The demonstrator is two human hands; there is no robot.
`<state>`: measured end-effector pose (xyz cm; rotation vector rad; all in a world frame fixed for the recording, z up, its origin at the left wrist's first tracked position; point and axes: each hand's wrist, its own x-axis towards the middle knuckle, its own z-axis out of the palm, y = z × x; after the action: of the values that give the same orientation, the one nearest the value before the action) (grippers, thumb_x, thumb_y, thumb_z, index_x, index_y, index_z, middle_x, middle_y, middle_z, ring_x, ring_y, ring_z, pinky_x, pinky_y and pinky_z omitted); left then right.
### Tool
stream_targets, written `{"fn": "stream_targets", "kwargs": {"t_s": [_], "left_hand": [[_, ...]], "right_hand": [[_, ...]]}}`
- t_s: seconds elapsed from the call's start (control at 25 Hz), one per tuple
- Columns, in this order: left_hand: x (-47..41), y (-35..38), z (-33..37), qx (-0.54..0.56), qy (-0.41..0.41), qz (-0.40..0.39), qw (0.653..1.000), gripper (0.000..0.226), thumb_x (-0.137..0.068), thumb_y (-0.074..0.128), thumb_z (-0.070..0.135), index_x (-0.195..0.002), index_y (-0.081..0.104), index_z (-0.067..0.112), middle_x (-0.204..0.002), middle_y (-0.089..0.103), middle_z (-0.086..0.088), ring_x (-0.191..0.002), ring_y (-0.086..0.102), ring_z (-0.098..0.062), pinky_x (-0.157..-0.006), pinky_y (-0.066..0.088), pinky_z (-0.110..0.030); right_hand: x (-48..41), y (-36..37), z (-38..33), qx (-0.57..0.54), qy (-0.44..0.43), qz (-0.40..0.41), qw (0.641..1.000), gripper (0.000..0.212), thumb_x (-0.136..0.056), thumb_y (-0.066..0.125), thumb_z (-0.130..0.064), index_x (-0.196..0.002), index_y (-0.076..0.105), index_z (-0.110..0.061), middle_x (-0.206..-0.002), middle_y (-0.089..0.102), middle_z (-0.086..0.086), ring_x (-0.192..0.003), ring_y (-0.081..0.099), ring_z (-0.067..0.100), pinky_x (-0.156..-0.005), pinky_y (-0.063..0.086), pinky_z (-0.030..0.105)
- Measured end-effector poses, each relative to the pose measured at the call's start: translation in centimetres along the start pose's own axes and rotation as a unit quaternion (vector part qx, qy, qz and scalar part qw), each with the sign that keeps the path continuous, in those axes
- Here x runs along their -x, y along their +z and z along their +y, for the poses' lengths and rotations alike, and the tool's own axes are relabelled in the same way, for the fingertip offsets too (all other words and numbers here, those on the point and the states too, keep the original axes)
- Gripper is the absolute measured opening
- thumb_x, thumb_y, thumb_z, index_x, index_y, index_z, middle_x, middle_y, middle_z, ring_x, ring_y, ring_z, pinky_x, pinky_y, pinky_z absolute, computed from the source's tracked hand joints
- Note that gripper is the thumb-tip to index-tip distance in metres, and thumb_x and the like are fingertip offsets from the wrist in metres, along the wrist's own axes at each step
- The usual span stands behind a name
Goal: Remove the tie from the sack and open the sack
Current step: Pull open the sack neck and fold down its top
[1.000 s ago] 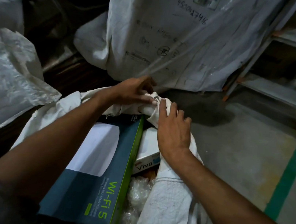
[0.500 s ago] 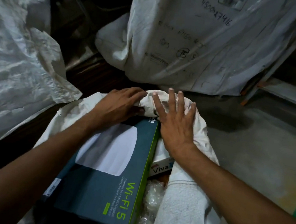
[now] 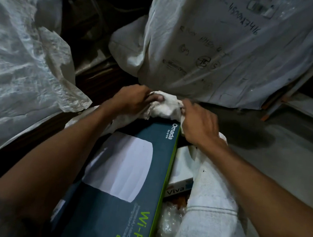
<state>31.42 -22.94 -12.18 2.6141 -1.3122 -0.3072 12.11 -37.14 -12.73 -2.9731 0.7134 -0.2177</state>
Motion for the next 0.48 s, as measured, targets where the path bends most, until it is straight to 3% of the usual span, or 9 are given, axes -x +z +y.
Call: {"fn": "stream_targets", "kwargs": {"t_s": [0.08,0.16,0.24,0.32,0.4,0.48], "left_hand": [[-2.0,-0.2,-0.4,0.140,-0.025,-0.108,0.984,0.079,-0.080,0.042,0.092,-0.081,0.066,0.017,-0.091,0.072,-0.005,-0.083,0.061,-0.019,-0.086,0.056,-0.041],[-2.6,0.3,-0.5,0.200,-0.069,-0.168,0.963,0.080,-0.080,0.046,0.089,-0.086,0.069,0.013,-0.094,0.072,-0.003,-0.085,0.061,-0.016,-0.080,0.052,-0.032],[-2.2,0.8,-0.5,0.175,-0.076,-0.124,0.974,0.077,-0.083,0.049,0.085,-0.104,0.070,0.014,-0.107,0.073,-0.005,-0.099,0.067,-0.023,-0.079,0.047,-0.031],[-0.3,0.2,-0.6,0.062,-0.033,-0.023,0.997,0.073,-0.086,0.047,0.081,-0.122,0.060,0.018,-0.124,0.066,-0.007,-0.113,0.063,-0.030,-0.086,0.045,-0.037],[2.7,-1.0,-1.2,-0.093,0.034,0.080,0.992,0.063,-0.093,0.048,0.068,-0.132,0.053,0.019,-0.138,0.055,-0.009,-0.122,0.056,-0.034,-0.093,0.042,-0.046],[7.2,-1.5,-1.9,-0.218,0.100,0.130,0.962,0.056,-0.097,0.050,0.047,-0.147,0.046,0.022,-0.158,0.041,-0.008,-0.138,0.046,-0.032,-0.103,0.037,-0.051]], "right_hand": [[-1.2,-0.1,0.9,-0.043,0.055,-0.045,0.997,0.027,-0.101,0.044,-0.031,-0.124,0.054,-0.021,-0.119,0.069,0.017,-0.109,0.065,0.040,-0.082,0.046,0.041],[-2.1,0.3,0.9,-0.084,0.117,-0.117,0.983,0.031,-0.104,0.040,-0.037,-0.126,0.055,-0.020,-0.129,0.065,0.018,-0.118,0.061,0.039,-0.089,0.044,0.041],[-2.3,1.0,-0.1,-0.070,0.143,-0.132,0.978,0.031,-0.102,0.044,-0.032,-0.129,0.051,-0.018,-0.136,0.060,0.018,-0.125,0.055,0.038,-0.096,0.041,0.045],[-1.9,1.7,-1.5,-0.001,0.102,-0.035,0.994,0.039,-0.095,0.048,-0.018,-0.134,0.049,-0.019,-0.141,0.051,0.018,-0.127,0.048,0.038,-0.098,0.038,0.050],[-2.0,1.9,-3.1,0.021,-0.017,0.080,0.996,0.052,-0.088,0.046,-0.010,-0.139,0.051,-0.019,-0.142,0.049,0.017,-0.122,0.050,0.038,-0.094,0.042,0.050],[-2.3,2.4,-4.3,0.050,-0.158,0.123,0.978,0.058,-0.087,0.046,-0.008,-0.144,0.051,-0.017,-0.139,0.055,0.014,-0.116,0.056,0.037,-0.087,0.046,0.046]]}}
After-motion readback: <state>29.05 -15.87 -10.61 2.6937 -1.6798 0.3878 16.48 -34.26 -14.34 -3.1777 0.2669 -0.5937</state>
